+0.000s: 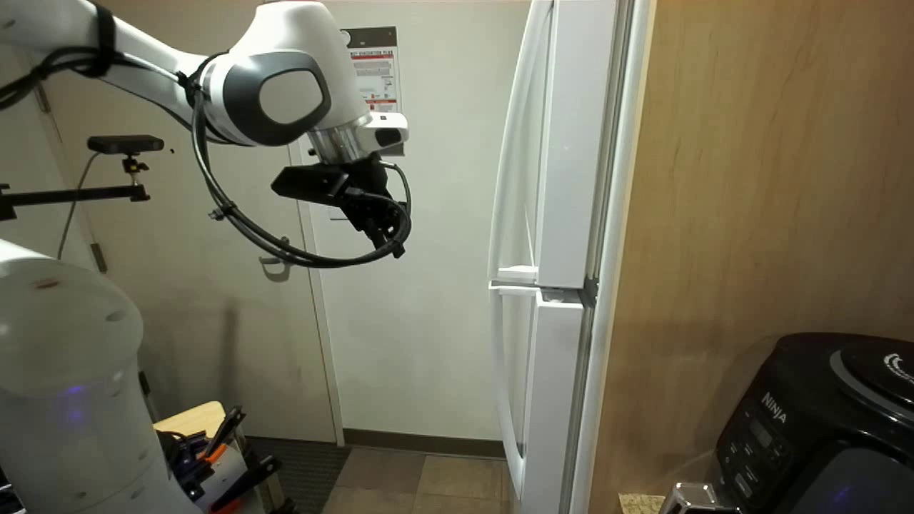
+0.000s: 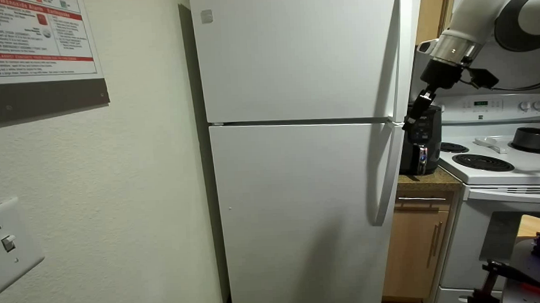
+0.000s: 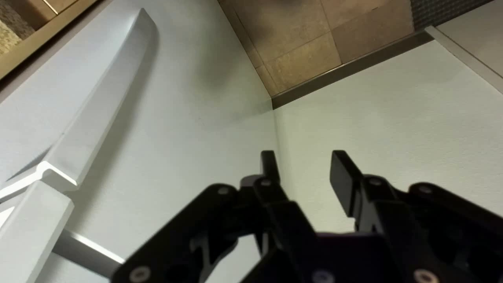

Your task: Open the fridge

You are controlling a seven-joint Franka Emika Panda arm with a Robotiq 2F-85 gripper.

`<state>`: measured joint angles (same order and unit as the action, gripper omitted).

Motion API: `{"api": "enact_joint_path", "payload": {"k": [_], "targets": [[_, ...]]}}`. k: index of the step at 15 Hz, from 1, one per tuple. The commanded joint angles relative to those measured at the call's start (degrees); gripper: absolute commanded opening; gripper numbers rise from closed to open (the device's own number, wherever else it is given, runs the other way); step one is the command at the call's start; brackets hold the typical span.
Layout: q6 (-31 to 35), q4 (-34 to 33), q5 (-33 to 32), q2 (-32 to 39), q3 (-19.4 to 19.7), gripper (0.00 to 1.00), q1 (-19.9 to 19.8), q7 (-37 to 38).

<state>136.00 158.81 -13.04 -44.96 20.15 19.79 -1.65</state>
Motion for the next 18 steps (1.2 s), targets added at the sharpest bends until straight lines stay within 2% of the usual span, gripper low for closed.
{"api": "enact_joint_path", "payload": {"k": [1, 5, 9, 12, 18], "targets": [[1.2, 0.0, -2.8, 3.3, -0.3, 0.71, -0.7, 2.1], [2.8, 0.0, -7.5, 6.7, 0.7, 0.97, -1.7, 4.6], [6.0, 0.0, -14.4, 10.2, 1.8, 1.0, -3.3, 9.3], [10.1, 0.0, -21.3, 13.3, 2.7, 1.0, -5.0, 14.2], [13.7, 0.0, -35.6, 18.8, 5.7, 1.0, -8.1, 26.1]]}}
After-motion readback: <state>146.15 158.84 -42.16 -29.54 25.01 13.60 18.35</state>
